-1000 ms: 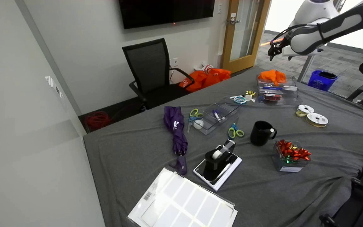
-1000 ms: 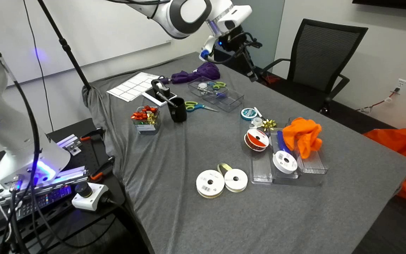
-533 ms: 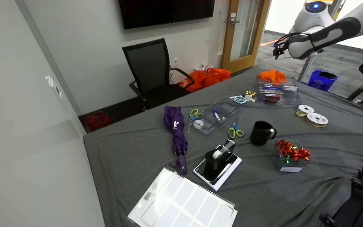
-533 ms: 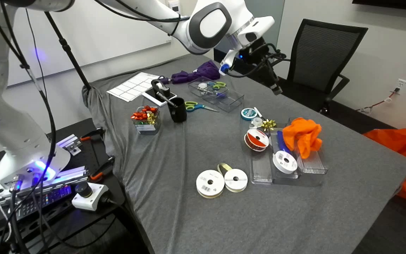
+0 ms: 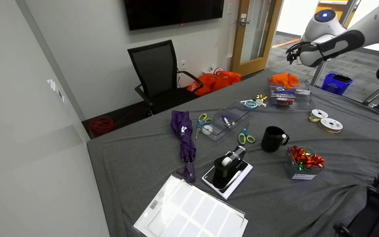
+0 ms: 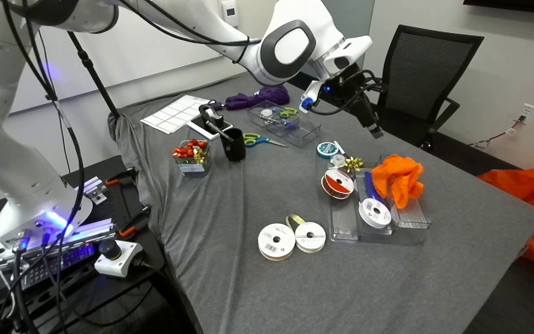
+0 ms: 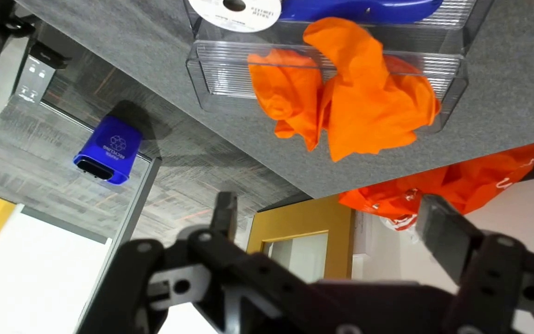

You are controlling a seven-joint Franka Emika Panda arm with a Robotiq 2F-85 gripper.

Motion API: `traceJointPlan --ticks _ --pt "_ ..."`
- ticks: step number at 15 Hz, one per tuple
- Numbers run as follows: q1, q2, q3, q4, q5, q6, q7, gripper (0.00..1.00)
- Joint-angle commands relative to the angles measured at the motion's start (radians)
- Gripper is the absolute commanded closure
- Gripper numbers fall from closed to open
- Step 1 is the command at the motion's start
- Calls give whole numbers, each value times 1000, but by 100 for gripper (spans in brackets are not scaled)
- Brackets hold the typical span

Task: Move one of the orange gloves to the clear container next to the purple umbrella

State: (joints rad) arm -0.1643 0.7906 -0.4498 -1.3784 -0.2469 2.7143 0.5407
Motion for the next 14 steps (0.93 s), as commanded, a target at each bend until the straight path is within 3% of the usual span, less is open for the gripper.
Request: traceJointPlan --ticks 1,5,8,11,14 --pt "0 0 0 2 0 0 0 0" --pt "-87 37 124 51 141 -1 -120 0" --pt "-149 77 219 117 262 -66 -219 0" --pt "-168 136 233 200 312 -118 -239 0" --pt "-159 199 198 279 302 -149 -206 0"
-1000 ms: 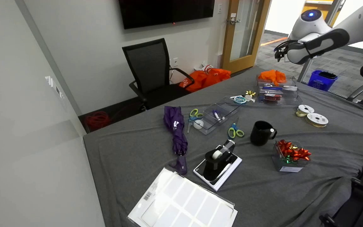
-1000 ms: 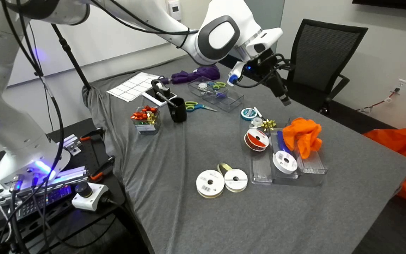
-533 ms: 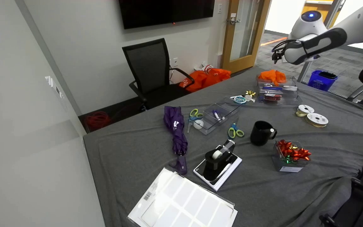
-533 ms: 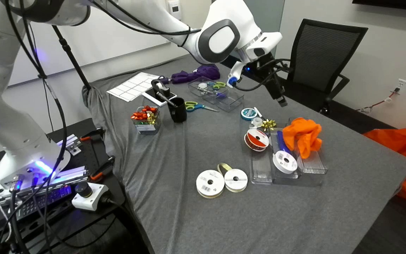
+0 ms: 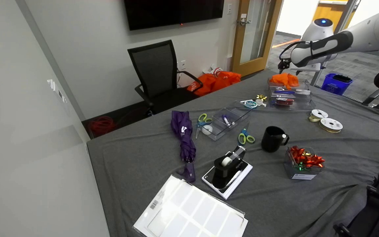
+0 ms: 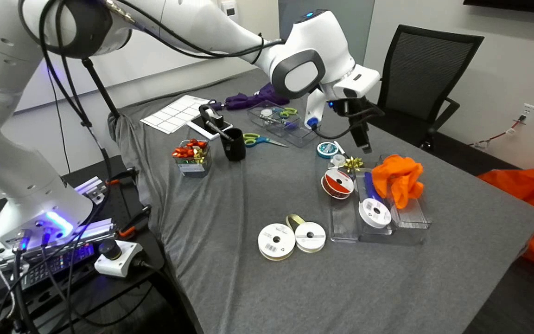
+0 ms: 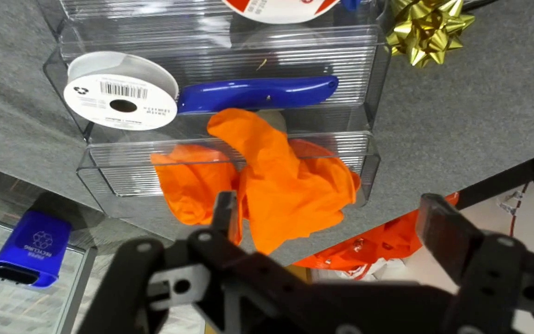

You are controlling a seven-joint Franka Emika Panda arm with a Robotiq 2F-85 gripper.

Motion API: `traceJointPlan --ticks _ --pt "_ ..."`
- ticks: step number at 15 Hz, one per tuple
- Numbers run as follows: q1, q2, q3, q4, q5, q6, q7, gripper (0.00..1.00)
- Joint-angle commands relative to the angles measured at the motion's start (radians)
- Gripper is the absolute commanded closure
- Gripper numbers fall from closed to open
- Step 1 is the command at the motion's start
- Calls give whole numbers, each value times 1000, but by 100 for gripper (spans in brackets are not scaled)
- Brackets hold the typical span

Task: Move one of the orange gloves to the clear container next to the purple umbrella

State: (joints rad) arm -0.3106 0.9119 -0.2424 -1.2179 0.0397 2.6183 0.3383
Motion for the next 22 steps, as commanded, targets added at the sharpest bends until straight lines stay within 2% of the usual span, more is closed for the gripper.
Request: traceJointPlan --ticks 1,16,22 --pt "-10 99 -21 145 10 -56 11 0" --pt "-16 380 -118 474 -32 -109 155 0" --pt "-14 432 -171 525 -31 -93 180 0"
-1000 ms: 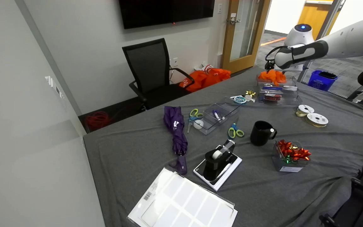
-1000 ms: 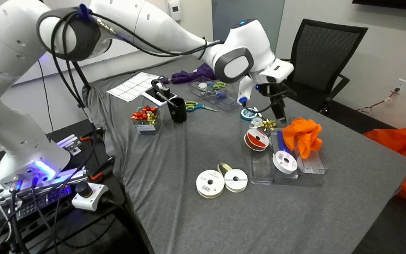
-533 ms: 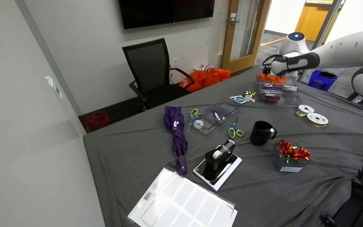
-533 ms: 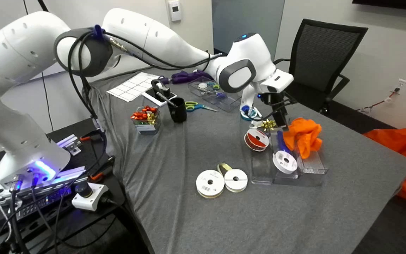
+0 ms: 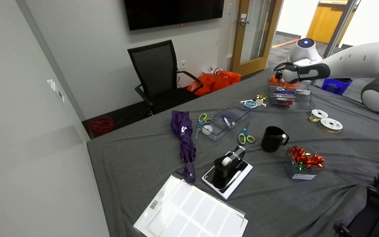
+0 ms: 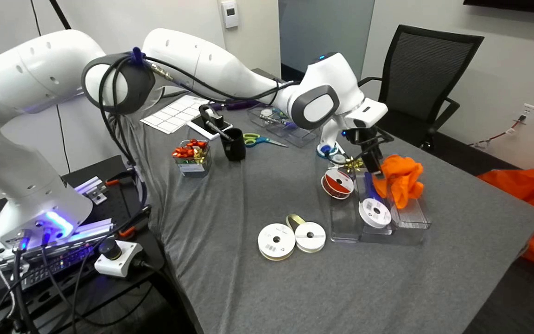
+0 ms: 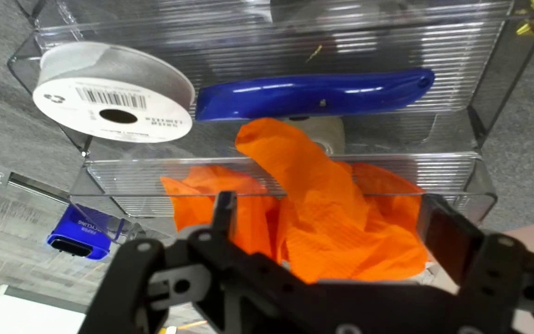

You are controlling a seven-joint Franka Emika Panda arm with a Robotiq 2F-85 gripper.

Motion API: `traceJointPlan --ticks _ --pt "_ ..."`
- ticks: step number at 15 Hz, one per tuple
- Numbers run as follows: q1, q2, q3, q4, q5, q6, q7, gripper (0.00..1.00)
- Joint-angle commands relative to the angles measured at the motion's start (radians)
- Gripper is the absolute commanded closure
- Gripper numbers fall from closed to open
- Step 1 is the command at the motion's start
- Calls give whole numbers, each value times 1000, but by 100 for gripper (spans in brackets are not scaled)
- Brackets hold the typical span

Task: Move one of the orange gloves to the clear container next to the purple umbrella

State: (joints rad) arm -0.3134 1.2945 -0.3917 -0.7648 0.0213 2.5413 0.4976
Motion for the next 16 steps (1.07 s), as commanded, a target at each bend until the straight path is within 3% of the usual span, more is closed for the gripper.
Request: traceJointPlan --ticks 1,3,4,5,14,16 --pt "-11 57 -28 77 -11 -13 24 0" --pt "-11 75 -41 90 -12 -4 31 0" --pt "-12 84 -44 96 -11 0 31 25" --pt "-12 90 -47 101 -10 1 32 26" --pt "-11 117 -69 130 -8 -17 63 91" --pt "-10 115 -73 129 -9 -15 64 99"
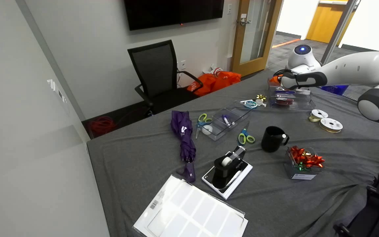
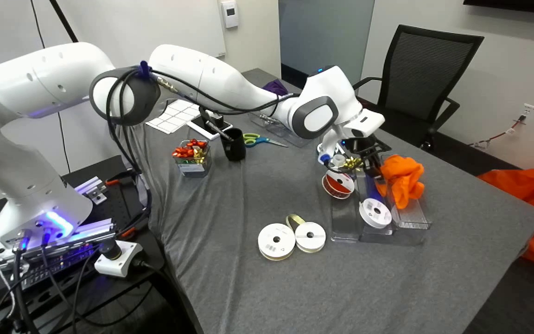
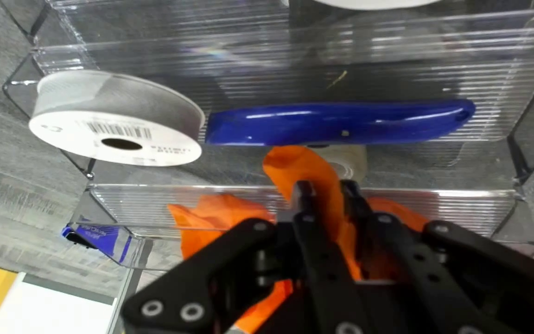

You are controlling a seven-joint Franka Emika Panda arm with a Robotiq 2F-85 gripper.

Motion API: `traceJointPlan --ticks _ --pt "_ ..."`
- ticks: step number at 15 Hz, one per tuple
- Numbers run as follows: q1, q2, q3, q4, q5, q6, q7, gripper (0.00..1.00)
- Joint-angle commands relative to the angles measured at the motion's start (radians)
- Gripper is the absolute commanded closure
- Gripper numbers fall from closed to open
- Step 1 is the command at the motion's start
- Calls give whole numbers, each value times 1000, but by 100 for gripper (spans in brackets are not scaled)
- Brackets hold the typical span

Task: Move one of the orange gloves to the clear container next to the purple umbrella

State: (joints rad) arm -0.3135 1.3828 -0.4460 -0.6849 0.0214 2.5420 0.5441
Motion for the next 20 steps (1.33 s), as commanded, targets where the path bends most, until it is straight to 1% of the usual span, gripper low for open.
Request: traceJointPlan --ticks 1,9,13,17,19,20 --pt "-10 25 -22 49 -10 -16 17 100" --pt "-1 -33 -51 50 -8 -32 -10 100" --pt "3 -56 -48 51 -4 -28 -26 100" --pt "6 -76 -11 17 9 2 -101 100" --pt "-5 -79 36 -5 25 45 -180 100" --pt "-19 -83 80 -23 41 81 -246 100"
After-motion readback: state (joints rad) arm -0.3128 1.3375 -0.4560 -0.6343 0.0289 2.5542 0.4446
